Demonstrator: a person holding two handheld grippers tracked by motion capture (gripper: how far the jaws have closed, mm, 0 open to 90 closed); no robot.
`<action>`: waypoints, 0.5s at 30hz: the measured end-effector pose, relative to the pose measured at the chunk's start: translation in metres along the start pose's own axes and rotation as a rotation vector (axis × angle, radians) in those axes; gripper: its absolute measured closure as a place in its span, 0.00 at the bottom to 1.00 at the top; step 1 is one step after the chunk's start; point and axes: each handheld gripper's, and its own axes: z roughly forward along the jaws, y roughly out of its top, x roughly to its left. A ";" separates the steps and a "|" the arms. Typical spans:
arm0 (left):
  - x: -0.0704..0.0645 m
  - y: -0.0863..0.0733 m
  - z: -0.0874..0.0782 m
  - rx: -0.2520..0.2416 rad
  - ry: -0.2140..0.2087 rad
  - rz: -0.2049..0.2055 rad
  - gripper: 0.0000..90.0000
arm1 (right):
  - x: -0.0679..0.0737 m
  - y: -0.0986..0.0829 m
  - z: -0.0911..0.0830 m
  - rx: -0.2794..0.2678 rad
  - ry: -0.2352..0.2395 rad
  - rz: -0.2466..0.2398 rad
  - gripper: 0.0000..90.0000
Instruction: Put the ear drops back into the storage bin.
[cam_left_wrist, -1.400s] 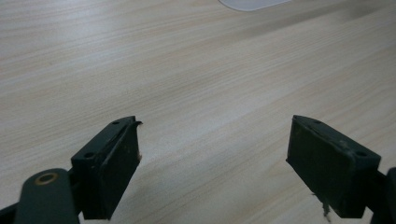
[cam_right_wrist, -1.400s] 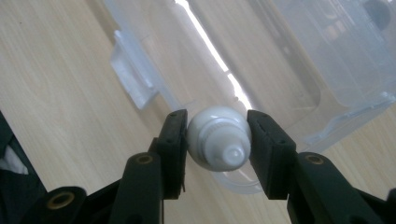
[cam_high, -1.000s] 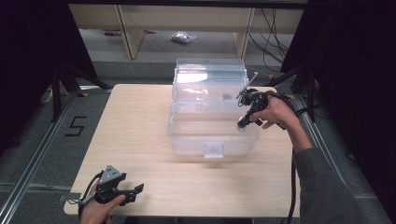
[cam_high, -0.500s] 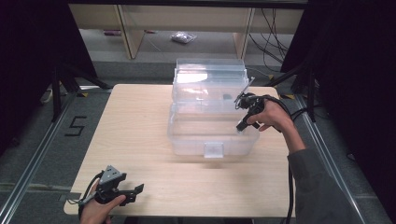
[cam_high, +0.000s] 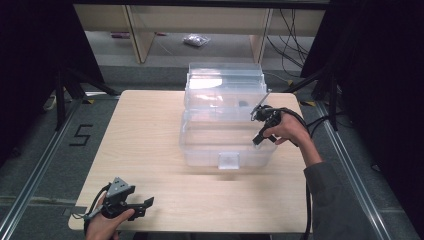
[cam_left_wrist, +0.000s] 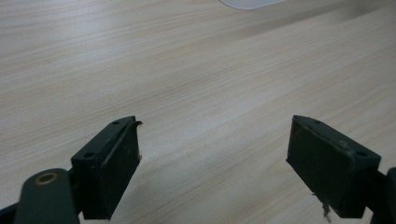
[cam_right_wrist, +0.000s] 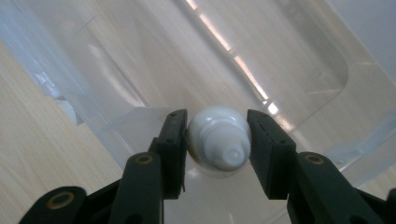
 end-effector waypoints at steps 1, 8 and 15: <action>-0.002 0.000 0.001 -0.010 0.000 -0.025 0.18 | -0.001 0.000 0.002 -0.004 -0.005 -0.010 0.67; -0.001 0.000 0.000 0.002 -0.003 -0.013 0.18 | -0.002 -0.002 0.011 0.002 0.019 0.035 0.67; -0.002 0.000 0.001 -0.008 -0.004 -0.020 0.18 | -0.002 -0.004 0.017 0.006 0.022 0.045 0.67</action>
